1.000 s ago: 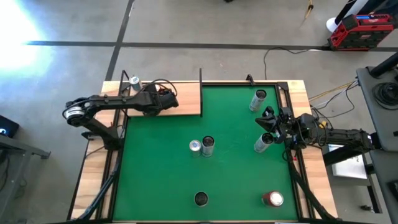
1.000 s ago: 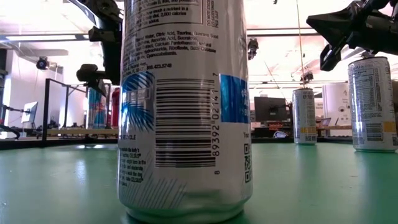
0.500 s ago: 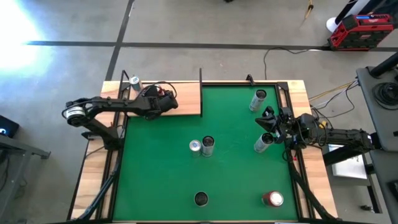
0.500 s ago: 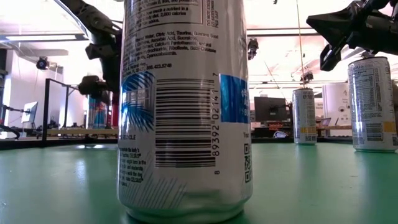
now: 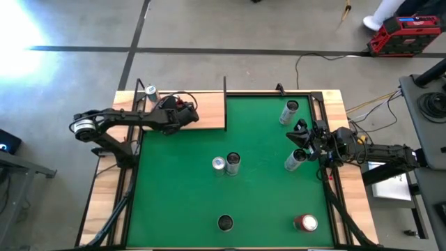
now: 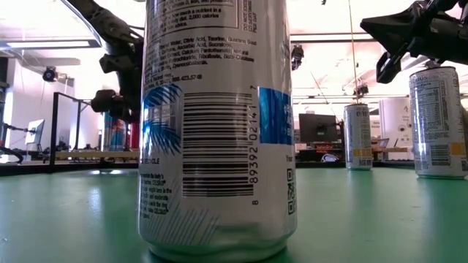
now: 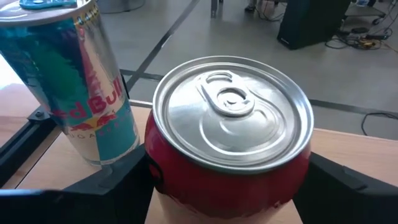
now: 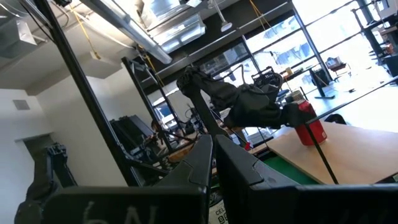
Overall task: Place canned beverage on shelf
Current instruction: Put the left red soda can on the shelf
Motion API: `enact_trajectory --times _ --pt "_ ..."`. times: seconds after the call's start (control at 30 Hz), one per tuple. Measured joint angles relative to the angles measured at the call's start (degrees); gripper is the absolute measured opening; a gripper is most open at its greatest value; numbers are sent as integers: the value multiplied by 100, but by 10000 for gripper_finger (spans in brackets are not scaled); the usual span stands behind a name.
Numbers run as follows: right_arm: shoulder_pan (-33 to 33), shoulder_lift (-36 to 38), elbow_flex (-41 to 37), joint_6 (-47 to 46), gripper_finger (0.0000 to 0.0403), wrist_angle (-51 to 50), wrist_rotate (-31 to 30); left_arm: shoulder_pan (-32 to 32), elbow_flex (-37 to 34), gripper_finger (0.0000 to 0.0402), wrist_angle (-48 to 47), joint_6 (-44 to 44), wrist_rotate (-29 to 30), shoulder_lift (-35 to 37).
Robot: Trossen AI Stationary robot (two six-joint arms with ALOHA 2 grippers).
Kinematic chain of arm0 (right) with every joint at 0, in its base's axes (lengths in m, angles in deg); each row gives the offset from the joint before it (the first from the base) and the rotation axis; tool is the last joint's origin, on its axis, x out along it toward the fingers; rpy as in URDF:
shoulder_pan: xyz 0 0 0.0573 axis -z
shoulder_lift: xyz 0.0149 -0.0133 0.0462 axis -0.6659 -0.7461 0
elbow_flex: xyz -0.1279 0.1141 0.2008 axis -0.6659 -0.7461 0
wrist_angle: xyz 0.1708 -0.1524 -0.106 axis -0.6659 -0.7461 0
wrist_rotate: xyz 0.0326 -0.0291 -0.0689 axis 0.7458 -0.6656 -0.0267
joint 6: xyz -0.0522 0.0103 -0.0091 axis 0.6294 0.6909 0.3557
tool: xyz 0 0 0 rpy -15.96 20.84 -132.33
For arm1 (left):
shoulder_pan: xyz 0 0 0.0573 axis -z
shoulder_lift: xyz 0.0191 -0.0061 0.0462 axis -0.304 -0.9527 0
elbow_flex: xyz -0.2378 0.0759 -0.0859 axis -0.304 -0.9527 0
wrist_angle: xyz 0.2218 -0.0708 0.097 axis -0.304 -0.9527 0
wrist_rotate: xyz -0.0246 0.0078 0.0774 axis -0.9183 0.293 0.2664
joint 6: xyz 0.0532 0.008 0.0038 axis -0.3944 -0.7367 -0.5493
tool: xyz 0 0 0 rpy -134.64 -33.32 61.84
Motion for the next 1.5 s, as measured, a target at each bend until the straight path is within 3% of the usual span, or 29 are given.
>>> enact_trajectory --times 0.7,1.5 --pt "-2 0 0 -2 13 2 0 -742 6 298 748 -758 -309 -4" --pt "-1 0 -1 -1 13 1 -1 -816 6 319 1005 -1135 -313 -4"
